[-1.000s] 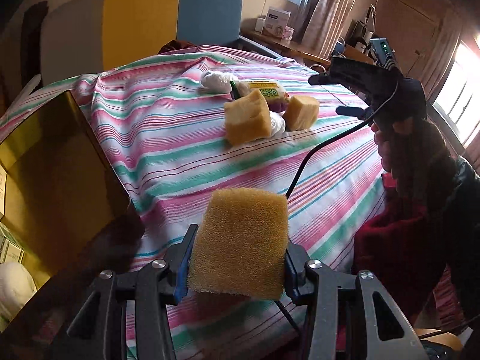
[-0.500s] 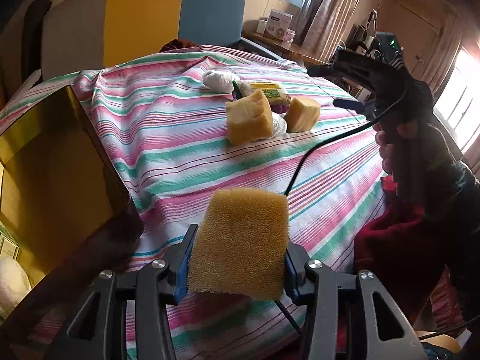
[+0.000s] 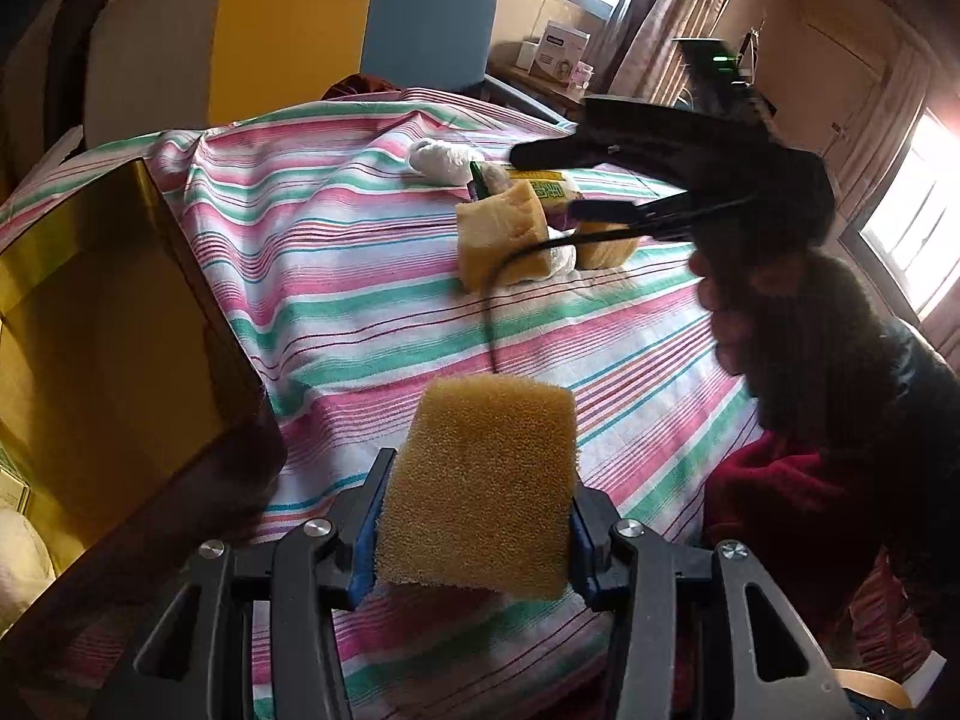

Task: Organize objects
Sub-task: 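Lift the sponge with the left tool while the right tool grasps the plastic-wrapped white bundle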

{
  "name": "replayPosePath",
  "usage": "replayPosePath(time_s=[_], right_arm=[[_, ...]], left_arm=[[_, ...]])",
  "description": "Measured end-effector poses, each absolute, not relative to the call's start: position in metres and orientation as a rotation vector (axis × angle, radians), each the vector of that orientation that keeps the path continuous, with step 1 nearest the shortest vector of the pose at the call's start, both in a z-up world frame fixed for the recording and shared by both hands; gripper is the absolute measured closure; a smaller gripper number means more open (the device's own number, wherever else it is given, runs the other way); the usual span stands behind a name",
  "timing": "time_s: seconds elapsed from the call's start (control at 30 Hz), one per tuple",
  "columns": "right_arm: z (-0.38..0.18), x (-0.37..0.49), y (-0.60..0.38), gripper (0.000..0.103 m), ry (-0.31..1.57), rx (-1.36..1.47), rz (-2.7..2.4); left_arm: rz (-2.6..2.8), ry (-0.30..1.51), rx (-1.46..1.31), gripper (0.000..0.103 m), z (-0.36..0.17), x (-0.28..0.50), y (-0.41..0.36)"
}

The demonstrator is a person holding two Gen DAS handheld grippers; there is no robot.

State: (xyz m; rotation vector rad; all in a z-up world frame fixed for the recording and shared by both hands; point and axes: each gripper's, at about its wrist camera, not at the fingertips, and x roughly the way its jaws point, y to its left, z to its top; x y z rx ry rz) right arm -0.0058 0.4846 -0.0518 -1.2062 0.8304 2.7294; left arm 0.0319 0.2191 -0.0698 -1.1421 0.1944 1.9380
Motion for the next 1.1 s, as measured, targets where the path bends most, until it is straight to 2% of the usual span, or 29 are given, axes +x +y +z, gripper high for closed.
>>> replayPosePath(time_s=[0.1,0.2,0.6,0.7,0.83,0.87,0.9,0.93,1.1], right_arm=[[-0.064,-0.02,0.47,0.023,0.884,-1.303,2.764],[-0.056,-0.023,0.453,0.023,1.013,-1.306,2.907],[-0.068,-0.011,0.481,0.023,0.744,-1.414,2.66],[-0.07,-0.013,0.48,0.023,0.628,-1.425,2.62],[-0.082,-0.026,0.476,0.02,0.526,-1.473,2.588],[-0.086,-0.027,0.475,0.022,0.503,-1.486,2.578],[-0.091,-0.029,0.474,0.03,0.465,-1.519,2.552],[-0.098,-0.03,0.473,0.059,0.437,-1.57,2.526],[-0.098,-0.011,0.467,0.059,0.353,-1.598,2.541]], left_arm=[[1.934,0.184,-1.144,0.054,-0.07,0.031,0.218],[1.928,0.174,-1.146,0.054,-0.07,0.03,0.216],[1.908,0.118,-1.154,0.054,-0.072,0.026,0.212],[1.908,0.117,-1.155,0.054,-0.072,0.026,0.212],[1.909,0.106,-1.16,0.054,-0.074,0.025,0.211],[1.909,0.105,-1.16,0.054,-0.074,0.025,0.211],[1.91,0.104,-1.16,0.054,-0.075,0.025,0.21],[1.91,0.105,-1.159,0.054,-0.075,0.025,0.21],[1.915,0.107,-1.158,0.053,-0.076,0.026,0.211]])
